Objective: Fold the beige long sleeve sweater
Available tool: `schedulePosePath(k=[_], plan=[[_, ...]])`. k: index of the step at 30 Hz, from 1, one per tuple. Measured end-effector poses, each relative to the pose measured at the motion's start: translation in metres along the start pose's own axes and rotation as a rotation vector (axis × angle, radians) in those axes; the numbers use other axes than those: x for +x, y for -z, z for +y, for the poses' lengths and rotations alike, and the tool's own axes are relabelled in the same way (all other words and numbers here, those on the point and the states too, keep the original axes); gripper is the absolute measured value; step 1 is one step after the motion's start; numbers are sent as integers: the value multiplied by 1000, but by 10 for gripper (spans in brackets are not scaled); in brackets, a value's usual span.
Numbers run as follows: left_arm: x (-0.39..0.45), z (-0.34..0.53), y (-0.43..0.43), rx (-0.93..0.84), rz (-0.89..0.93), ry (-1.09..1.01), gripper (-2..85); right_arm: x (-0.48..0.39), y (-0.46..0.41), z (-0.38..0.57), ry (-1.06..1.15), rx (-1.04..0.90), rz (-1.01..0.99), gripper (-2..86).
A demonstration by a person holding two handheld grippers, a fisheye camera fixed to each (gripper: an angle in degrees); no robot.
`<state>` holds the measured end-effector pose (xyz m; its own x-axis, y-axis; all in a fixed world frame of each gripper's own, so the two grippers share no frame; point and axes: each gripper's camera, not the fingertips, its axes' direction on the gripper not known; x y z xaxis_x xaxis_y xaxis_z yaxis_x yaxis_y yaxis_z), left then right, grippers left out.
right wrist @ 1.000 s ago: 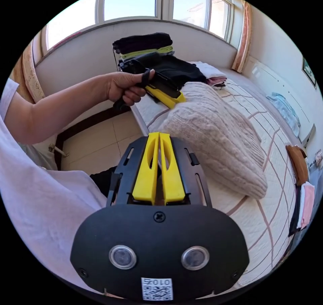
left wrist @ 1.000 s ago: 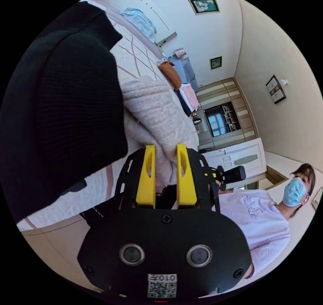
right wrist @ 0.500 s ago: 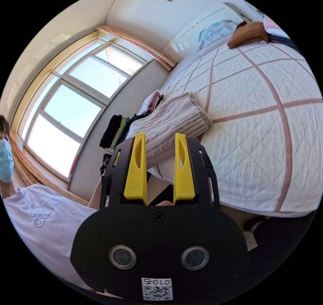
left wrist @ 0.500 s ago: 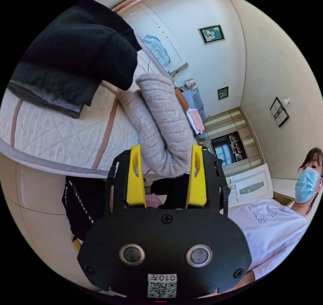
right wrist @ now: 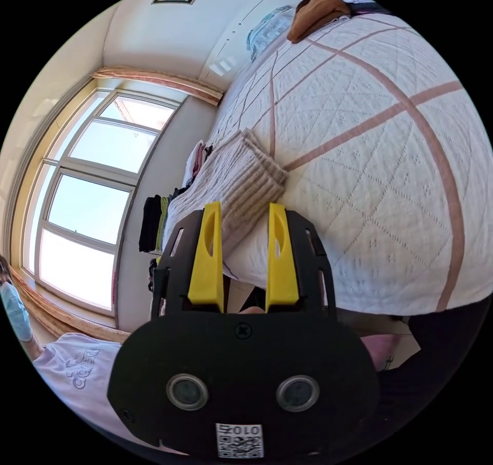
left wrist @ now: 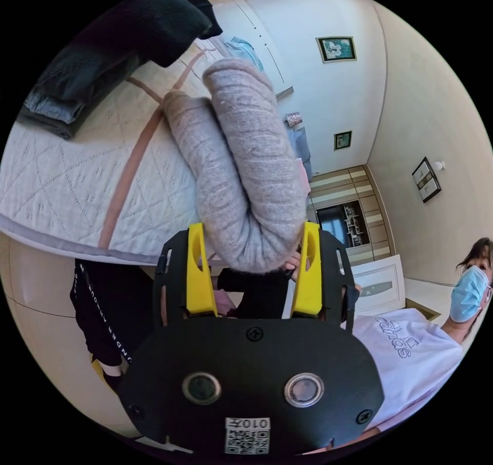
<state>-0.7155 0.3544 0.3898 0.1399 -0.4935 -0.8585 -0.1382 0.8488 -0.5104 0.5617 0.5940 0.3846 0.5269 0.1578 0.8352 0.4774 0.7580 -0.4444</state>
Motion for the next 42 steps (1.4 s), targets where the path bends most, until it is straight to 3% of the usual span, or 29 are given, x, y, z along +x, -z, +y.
schedulePosePath(k=[9, 22, 35, 42], plan=[[-3, -16, 13, 1, 26, 10, 252, 30, -19, -1, -54, -91, -149, 134], [-4, -31, 29, 2, 4, 64, 261, 81, -12, -27, -169, -15, -170, 130], [15, -47, 38, -16, -17, 105, 278, 75, -40, -58, -107, -31, -123, 110], [56, -48, 51, -21, -92, 27, 286, 72, -38, -60, -70, -40, -131, 95]])
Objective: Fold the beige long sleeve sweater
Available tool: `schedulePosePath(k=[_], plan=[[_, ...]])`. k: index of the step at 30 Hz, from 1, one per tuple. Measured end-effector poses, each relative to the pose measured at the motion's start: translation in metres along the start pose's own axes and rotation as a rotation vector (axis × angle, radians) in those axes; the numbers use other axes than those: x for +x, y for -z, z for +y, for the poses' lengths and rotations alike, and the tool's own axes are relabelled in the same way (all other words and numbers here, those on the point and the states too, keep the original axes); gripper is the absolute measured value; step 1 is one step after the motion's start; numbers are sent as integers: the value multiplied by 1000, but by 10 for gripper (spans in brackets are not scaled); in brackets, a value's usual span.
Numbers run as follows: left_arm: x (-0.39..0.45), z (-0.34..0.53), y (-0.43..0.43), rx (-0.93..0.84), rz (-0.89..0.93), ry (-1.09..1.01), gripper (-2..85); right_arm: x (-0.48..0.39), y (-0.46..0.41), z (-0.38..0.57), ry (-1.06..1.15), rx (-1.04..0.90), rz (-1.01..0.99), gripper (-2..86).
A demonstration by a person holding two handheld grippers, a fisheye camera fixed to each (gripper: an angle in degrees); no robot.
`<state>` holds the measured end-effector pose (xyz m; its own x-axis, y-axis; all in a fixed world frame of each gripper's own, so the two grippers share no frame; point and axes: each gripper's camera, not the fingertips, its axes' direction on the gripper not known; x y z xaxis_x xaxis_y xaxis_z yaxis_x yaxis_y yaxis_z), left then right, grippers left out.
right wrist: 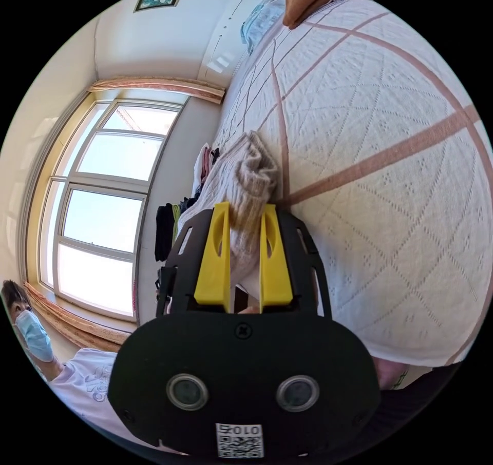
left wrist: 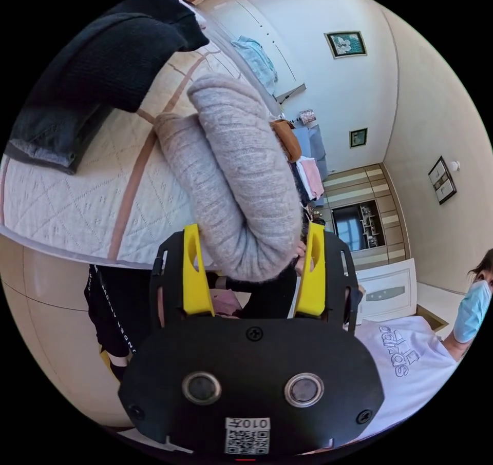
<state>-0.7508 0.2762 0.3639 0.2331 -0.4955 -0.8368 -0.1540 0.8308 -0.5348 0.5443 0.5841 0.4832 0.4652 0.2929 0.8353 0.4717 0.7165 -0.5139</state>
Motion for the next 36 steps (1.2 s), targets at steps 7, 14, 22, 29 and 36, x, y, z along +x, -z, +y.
schedulePosePath(k=[7, 14, 22, 29, 36], plan=[[21, -10, -2, -37, 44, 0, 305, 2, -1, -10, 5, -23, -9, 91], [18, -13, -7, -14, 0, 53, 273, -3, -10, -19, 9, -32, -16, 81], [56, -13, 10, 9, -61, -28, 214, -19, -16, -28, 35, -55, -15, 48], [68, -14, 33, -37, -7, -71, 187, -90, -2, -25, 214, -107, -139, 37], [120, -25, 88, -54, 10, -240, 173, -172, 3, -9, 371, -129, -251, 36]])
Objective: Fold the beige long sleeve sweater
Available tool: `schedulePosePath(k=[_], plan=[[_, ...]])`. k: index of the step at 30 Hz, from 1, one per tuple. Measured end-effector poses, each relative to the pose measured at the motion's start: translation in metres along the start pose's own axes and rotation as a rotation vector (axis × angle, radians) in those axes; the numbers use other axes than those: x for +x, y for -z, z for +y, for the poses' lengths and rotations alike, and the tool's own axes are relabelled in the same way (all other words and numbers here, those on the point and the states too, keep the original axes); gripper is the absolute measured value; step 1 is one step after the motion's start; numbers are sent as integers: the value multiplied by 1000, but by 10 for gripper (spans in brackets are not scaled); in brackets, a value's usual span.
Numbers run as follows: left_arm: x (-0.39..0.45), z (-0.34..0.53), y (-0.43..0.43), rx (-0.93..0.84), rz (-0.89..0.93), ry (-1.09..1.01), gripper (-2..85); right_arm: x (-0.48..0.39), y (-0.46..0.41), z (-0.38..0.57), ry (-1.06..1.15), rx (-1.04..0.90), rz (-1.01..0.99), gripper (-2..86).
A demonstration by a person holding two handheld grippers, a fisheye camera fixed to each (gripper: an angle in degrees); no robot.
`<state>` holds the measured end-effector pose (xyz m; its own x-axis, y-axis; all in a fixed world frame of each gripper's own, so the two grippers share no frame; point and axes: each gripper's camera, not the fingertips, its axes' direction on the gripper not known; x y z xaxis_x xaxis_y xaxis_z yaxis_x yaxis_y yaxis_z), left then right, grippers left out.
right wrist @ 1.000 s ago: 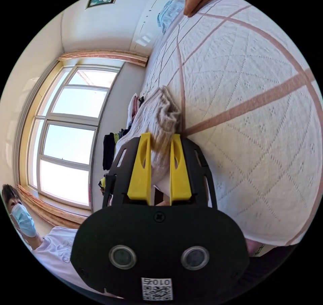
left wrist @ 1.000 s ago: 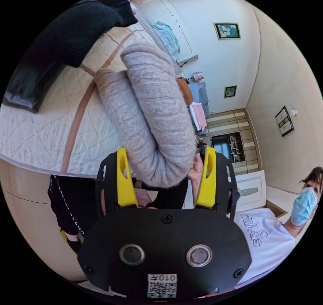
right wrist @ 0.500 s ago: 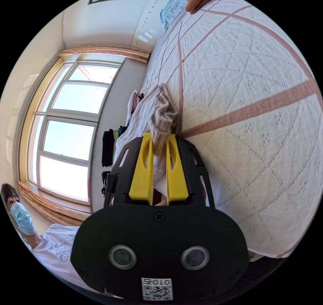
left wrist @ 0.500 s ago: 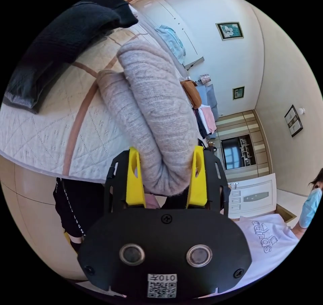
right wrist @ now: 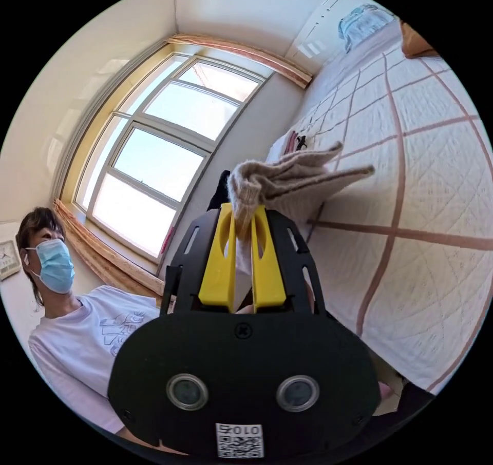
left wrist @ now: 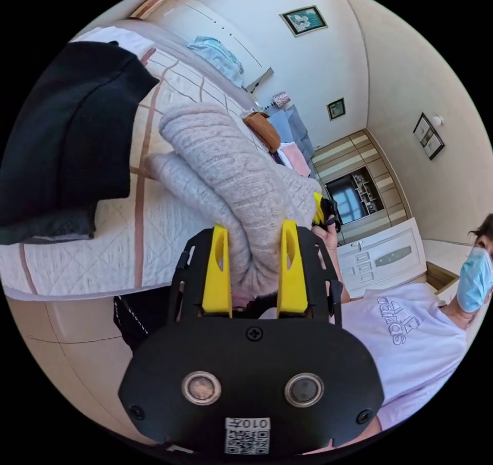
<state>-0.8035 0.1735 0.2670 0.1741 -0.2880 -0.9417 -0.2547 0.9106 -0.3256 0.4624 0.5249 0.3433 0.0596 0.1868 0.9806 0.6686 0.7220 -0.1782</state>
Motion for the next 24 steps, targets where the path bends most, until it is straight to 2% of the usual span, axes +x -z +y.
schedulePosePath(k=[5, 8, 13, 17, 21, 24], plan=[[40, 7, 44, -6, 80, -108, 169, -75, -19, -6, 145, -31, -70, 36], [63, -1, 72, -11, 78, -166, 167, -94, -42, -27, 130, -59, -55, 36], [104, -90, 171, 2, -24, -295, 161, -153, -111, -101, 278, -63, -84, 39], [153, -156, 257, 4, -123, -416, 160, -227, -185, -156, 492, 94, -80, 43], [128, -204, 307, -77, -239, -273, 155, -217, -280, -165, 421, 139, -35, 51], [67, -207, 302, -139, -402, -50, 150, -153, -372, -146, 250, -8, 35, 58]])
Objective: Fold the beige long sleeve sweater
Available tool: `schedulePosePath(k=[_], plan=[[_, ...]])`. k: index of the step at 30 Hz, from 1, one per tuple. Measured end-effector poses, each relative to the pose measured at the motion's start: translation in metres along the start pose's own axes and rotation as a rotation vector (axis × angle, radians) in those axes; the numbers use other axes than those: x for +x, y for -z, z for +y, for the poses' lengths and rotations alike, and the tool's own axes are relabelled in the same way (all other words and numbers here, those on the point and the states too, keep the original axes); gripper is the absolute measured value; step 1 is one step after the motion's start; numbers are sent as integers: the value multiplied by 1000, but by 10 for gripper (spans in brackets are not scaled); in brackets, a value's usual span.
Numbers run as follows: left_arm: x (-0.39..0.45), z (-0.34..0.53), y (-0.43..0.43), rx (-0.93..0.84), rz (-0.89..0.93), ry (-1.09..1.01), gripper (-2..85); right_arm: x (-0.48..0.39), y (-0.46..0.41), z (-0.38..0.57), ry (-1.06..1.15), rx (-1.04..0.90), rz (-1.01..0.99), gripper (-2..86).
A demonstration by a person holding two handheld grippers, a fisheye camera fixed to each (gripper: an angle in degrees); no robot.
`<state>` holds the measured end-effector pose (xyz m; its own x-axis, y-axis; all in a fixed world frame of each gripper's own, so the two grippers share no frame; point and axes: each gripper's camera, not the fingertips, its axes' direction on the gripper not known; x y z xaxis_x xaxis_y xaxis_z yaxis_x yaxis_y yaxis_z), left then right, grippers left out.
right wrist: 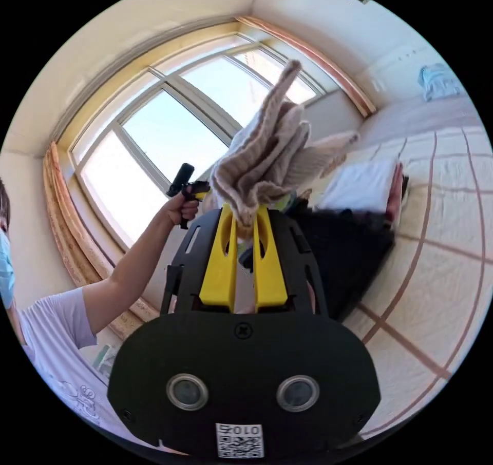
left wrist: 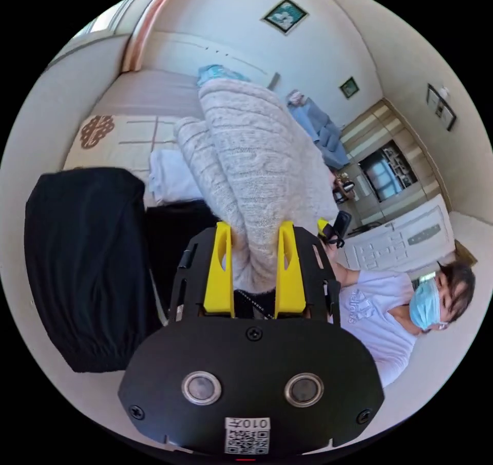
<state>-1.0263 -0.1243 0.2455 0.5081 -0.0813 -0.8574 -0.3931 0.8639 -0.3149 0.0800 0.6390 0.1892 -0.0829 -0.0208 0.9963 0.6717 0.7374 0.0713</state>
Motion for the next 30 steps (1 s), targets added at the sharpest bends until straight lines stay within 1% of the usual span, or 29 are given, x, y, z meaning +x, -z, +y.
schedulePosePath(k=[1, 2, 4, 5, 9, 12, 13, 14, 15, 17, 20, 21, 22, 25, 27, 28, 30], plan=[[-19, 3, -22, -62, -77, 83, 147, 25, -32, 19, -87, -105, 7, 59], [-26, 5, -36, -99, -113, 117, 146, 42, -57, 37, -127, -192, 39, 59], [-42, 12, -91, -269, -254, 174, 140, 52, -74, 57, -126, -251, 70, 59], [-42, 14, -101, -294, -282, 170, 139, 51, -75, 59, -106, -241, 52, 59], [-24, 17, -92, -157, -279, 147, 130, 35, -79, 32, -45, -249, 82, 53], [-4, 12, -80, -90, -309, 126, 123, 1, -73, 9, 47, -190, 123, 52], [2, 10, -80, -93, -313, 121, 122, -12, -76, 5, 90, -206, 184, 54], [3, 9, -83, -111, -317, 120, 122, -18, -85, 4, 108, -261, 254, 56], [6, 7, -93, -169, -326, 115, 122, -19, -91, 5, 118, -295, 280, 56], [13, 8, -103, -188, -386, 106, 124, -14, -104, 12, 147, -379, 328, 55], [45, 20, -102, -94, -454, 65, 129, -12, -89, 14, 167, -329, 285, 52], [62, 28, -100, -70, -533, 52, 132, -12, -85, 14, 174, -325, 286, 52], [78, 37, -96, -57, -613, 54, 134, -14, -76, 13, 186, -315, 298, 53], [108, 70, -81, 20, -722, 77, 136, -25, -50, 9, 233, -273, 377, 55], [117, 91, -72, 91, -695, 106, 137, -32, -37, 4, 240, -214, 407, 58], [125, 100, -70, 161, -643, 82, 135, -40, -34, 1, 265, -172, 418, 60], [139, 102, -76, 234, -588, 7, 131, -50, -43, -6, 313, -159, 430, 65]])
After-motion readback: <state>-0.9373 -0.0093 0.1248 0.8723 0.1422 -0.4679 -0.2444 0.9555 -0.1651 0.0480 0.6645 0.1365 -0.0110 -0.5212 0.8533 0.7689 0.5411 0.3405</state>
